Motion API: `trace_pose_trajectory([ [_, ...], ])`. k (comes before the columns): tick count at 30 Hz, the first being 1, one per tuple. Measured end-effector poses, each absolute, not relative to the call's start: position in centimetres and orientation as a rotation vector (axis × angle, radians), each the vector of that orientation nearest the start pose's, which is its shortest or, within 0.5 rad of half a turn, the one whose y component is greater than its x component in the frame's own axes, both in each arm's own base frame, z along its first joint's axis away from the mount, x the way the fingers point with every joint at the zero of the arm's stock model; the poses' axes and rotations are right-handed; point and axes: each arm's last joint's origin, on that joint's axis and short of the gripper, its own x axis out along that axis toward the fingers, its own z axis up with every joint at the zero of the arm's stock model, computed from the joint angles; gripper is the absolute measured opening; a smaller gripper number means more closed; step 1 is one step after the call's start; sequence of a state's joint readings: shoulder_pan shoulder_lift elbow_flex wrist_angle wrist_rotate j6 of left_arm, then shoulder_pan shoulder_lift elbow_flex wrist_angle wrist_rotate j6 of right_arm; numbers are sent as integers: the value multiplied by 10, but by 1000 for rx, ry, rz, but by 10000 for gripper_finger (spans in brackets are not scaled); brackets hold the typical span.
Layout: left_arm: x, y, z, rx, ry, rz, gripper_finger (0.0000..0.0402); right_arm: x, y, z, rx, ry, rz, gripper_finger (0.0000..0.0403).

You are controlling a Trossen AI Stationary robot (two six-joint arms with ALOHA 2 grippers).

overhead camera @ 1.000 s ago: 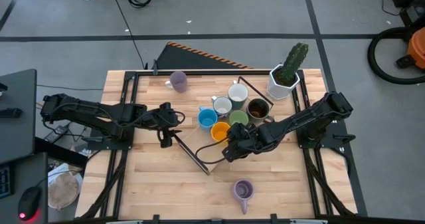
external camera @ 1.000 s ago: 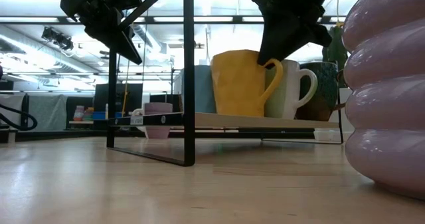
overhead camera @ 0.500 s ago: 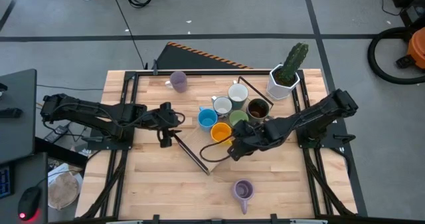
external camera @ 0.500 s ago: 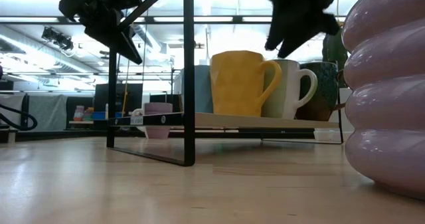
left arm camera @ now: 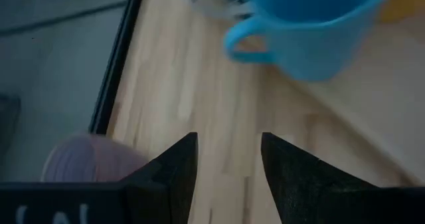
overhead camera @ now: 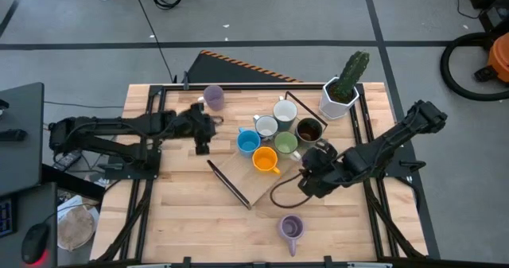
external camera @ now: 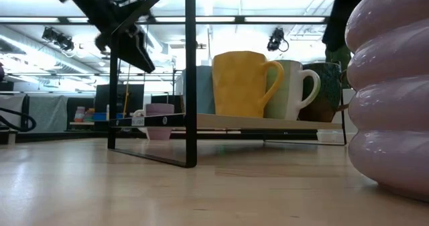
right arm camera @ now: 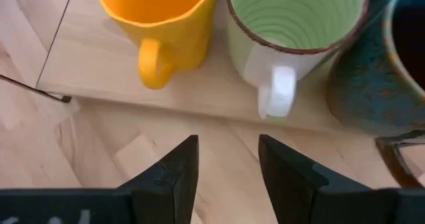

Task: Place coffee mugs
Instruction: Put the top violet mug on the shelf

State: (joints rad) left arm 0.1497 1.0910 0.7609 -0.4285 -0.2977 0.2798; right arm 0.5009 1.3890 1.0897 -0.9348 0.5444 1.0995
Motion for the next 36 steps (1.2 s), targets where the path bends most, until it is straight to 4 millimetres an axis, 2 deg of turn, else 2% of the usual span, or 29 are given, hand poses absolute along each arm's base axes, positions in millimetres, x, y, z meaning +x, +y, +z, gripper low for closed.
trace_pose_trajectory([
  [4,215,74,246,235,807,365,172,221,109,258,346,831,-581,162],
  [10,212,128,238,118,751,473,172,217,104,268,259,816,-519,162],
  [17,222,177,226,-8,824,573,172,214,90,279,191,795,-507,162],
  [22,244,197,227,-14,836,587,172,215,85,280,141,807,-497,160],
  [26,256,209,221,-54,915,572,172,216,85,279,132,822,-477,160],
  [31,263,214,216,-116,1030,619,172,215,86,279,121,844,-449,160],
  [36,261,212,213,-168,1060,661,172,215,86,279,105,855,-443,160],
])
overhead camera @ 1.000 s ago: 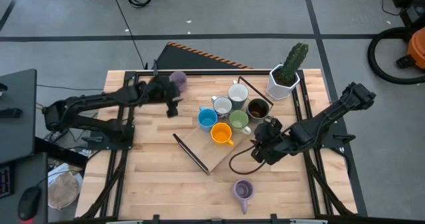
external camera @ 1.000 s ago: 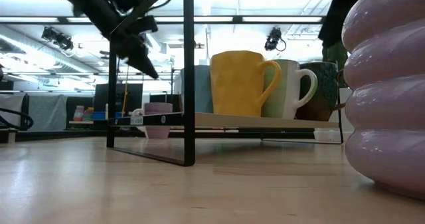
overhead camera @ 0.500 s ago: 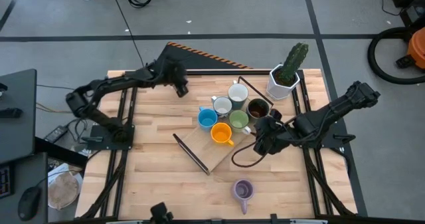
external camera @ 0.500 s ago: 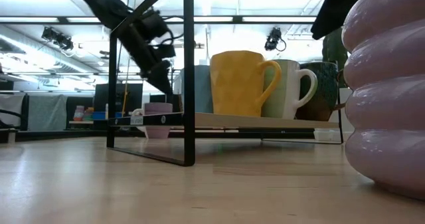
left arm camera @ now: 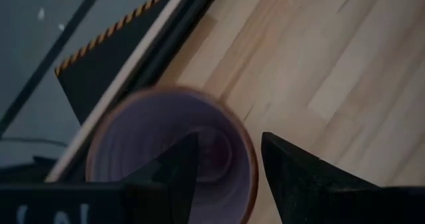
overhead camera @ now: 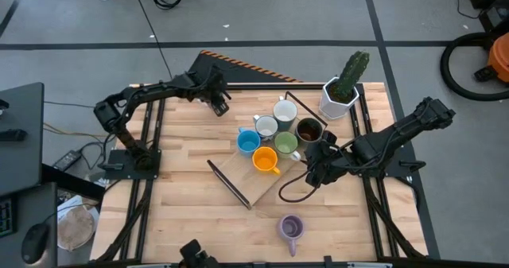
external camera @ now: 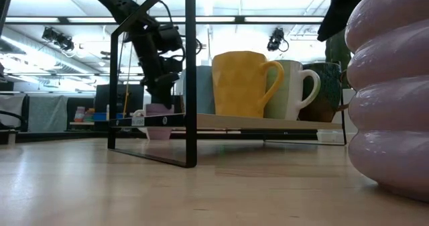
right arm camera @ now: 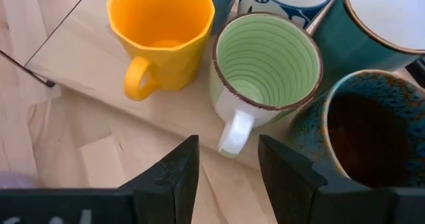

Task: Place coffee mugs
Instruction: Put the top violet mug on the shelf

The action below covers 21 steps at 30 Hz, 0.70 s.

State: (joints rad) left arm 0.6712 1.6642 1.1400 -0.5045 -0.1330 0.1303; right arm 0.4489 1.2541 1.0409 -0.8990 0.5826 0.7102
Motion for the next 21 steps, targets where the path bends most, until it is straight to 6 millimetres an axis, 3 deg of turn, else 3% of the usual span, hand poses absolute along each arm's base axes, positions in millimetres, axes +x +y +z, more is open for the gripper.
trace_pose_trajectory([
  [7,257,208,208,-222,1125,664,148,215,85,279,85,848,-448,160],
  [15,260,199,206,-103,1201,550,22,217,86,280,105,824,-445,160],
  [18,262,194,217,-75,1242,503,20,218,87,281,117,825,-428,160],
  [21,264,182,242,-9,1238,442,20,218,87,280,118,829,-424,160],
])
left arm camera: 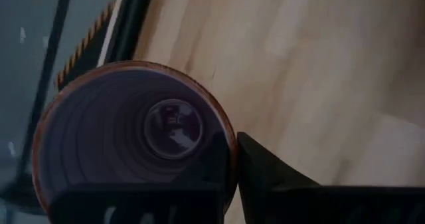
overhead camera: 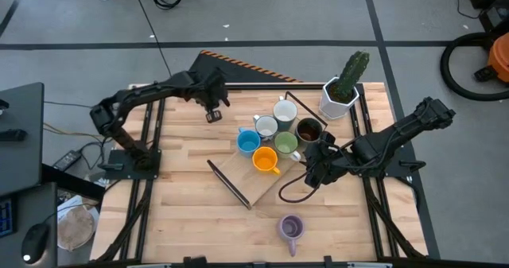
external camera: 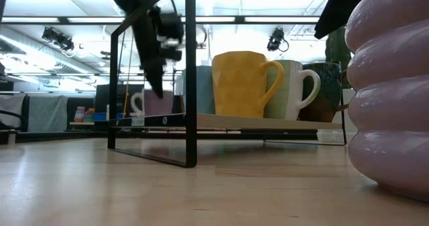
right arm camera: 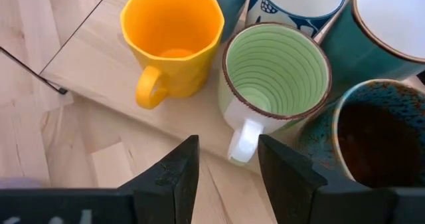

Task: Place coffee mugs
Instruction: Put the top violet mug on the shelf

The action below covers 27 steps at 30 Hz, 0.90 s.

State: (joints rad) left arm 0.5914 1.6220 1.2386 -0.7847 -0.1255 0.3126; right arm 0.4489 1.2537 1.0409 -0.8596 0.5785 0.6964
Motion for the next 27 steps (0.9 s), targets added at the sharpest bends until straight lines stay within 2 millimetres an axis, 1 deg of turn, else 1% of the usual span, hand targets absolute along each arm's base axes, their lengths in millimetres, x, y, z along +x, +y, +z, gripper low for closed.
trace_pose_trajectory([
  [3,264,157,269,53,1262,263,20,217,87,280,116,829,-424,160],
  [5,263,135,278,83,1304,88,20,218,87,280,107,830,-419,160],
  [7,261,112,281,130,1359,-52,20,218,87,281,99,829,-420,160],
  [10,264,76,285,259,1388,-212,20,218,87,281,100,825,-418,160],
  [13,272,46,285,418,1393,-277,20,218,87,281,101,823,-418,160],
  [15,275,28,286,489,1378,-306,20,219,88,281,105,816,-417,160],
  [17,276,15,285,517,1371,-341,20,219,88,281,109,812,-416,160],
  [20,279,1,285,536,1347,-362,20,220,88,282,109,805,-411,160],
  [27,285,-17,287,461,1257,-372,20,220,88,282,102,802,-403,160],
])
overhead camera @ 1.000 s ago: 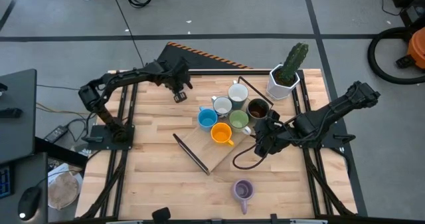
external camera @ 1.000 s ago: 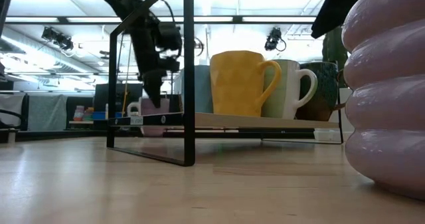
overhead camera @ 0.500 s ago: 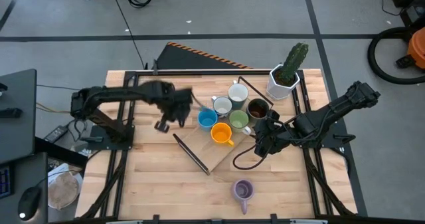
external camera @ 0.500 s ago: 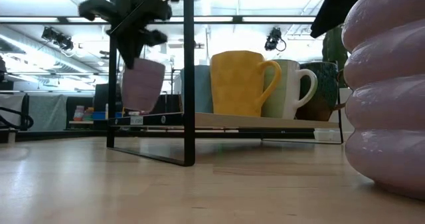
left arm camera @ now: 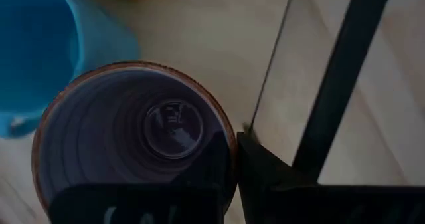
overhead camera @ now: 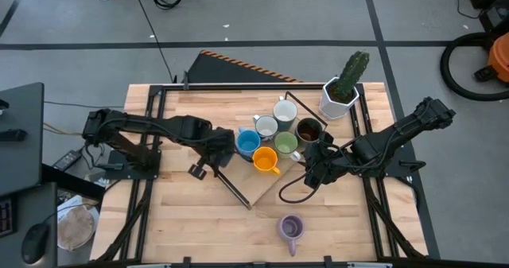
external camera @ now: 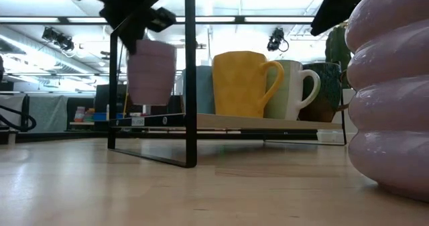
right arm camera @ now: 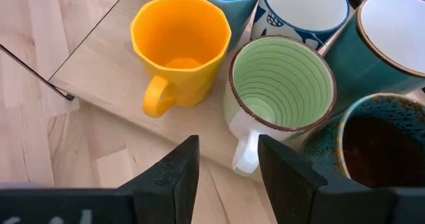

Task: Place coffee mugs
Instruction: Put the top violet mug on the shelf

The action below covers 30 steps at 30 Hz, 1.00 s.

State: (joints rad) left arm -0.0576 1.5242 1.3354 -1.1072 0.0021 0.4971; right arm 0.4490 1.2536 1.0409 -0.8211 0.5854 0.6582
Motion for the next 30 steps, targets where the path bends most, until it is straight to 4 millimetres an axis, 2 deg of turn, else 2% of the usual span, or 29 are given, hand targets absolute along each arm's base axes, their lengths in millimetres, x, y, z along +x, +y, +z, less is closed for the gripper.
trace_pose_trajectory([
  [6,291,-19,289,310,1177,-408,20,221,89,283,100,798,-399,160],
  [18,299,-34,293,350,1057,-473,20,222,89,283,107,788,-394,160],
  [30,308,-36,282,362,1093,-458,20,223,90,285,107,772,-374,160],
])
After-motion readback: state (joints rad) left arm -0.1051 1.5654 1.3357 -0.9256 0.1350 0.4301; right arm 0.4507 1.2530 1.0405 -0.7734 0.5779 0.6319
